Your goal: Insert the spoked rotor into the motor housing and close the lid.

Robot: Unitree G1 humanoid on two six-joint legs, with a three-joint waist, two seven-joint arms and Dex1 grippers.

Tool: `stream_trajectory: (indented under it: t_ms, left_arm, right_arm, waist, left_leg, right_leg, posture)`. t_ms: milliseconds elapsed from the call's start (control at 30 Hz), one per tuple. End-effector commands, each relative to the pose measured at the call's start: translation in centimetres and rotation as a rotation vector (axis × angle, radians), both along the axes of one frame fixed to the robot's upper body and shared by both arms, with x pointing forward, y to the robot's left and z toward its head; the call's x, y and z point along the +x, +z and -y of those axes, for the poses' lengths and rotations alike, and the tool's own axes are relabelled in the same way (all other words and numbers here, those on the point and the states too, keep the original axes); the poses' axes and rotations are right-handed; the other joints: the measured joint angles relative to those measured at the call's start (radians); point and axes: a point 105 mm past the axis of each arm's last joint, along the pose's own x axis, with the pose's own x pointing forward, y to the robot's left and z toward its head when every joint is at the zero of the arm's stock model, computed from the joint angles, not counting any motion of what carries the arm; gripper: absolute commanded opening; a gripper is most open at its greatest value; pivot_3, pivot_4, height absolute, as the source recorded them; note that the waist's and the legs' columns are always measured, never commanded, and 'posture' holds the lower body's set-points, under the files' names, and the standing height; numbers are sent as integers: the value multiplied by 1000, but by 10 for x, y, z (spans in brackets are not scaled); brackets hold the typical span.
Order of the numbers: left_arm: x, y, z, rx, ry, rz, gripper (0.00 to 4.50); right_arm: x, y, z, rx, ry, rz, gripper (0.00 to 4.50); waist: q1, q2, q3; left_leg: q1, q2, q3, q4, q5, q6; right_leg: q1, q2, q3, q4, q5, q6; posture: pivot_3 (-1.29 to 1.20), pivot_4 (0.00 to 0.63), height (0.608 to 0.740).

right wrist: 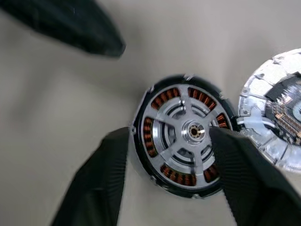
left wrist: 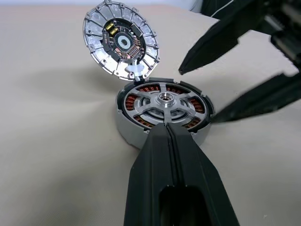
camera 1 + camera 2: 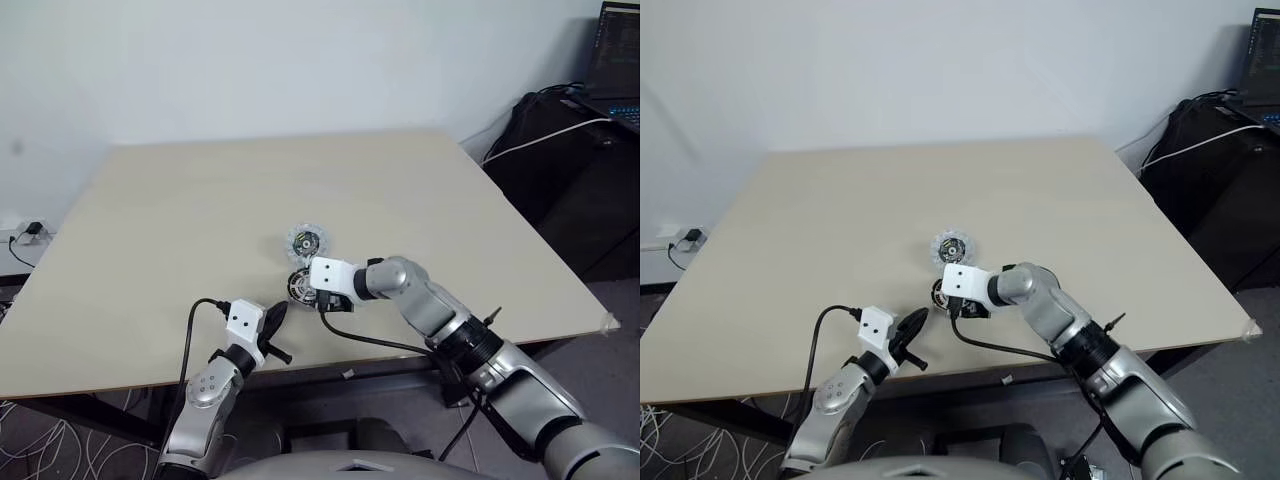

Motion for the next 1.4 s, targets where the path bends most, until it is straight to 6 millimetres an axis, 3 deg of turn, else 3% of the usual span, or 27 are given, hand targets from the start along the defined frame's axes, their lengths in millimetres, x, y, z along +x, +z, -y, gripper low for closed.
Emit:
stream_trajectory:
  t_ms: [33, 467, 933, 1067, 1233, 1400]
  left_arm:
    - [3, 11, 1, -21, -2, 48, 0]
    - [-2, 9, 2, -41, 17, 33, 0]
    - [-2, 9, 5, -65, 20, 32, 0]
    - [-2, 9, 6, -71, 23, 31, 0]
    - [-1, 9, 6, -74, 22, 28, 0]
    - [-1, 9, 7, -77, 21, 25, 0]
  right_arm:
    - [4, 5, -10, -71, 112, 37, 2803]
    - [0, -6, -14, -216, 264, -85, 2803]
    - [2, -8, -5, -238, 238, -116, 2803]
    - [3, -10, -3, -237, 221, -117, 1908]
    - [3, -10, -3, -226, 206, -118, 236]
    - [3, -10, -3, -204, 187, -127, 92]
  waist:
    - [0, 0, 0]
    - [0, 0, 0]
    - [0, 0, 0]
    - [1, 1, 0]
    - [1, 1, -1]
    - [0, 1, -1]
  left_leg:
    - [0, 0, 0, 0, 0, 0]
    - [0, 0, -1, -1, 0, 0]
    - [0, 0, -1, -1, 0, -1]
    - [0, -1, -1, 0, 0, -1]
    - [0, -1, -1, -1, 0, -1]
    - [0, -1, -1, -1, 0, -1]
  right_leg:
    - [0, 0, 0, 0, 1, -2]
    - [-1, 0, 0, 0, 5, 0]
    - [-1, 0, 0, 1, 5, 0]
    - [-1, 0, 0, 1, 5, 0]
    - [-1, 0, 0, 1, 6, 0]
    - [-1, 0, 0, 1, 6, 0]
  posture:
    - [0, 0, 740]
    - [0, 0, 740]
    - [0, 0, 740]
    - [0, 0, 740]
    - [0, 0, 740]
    - [0, 0, 740]
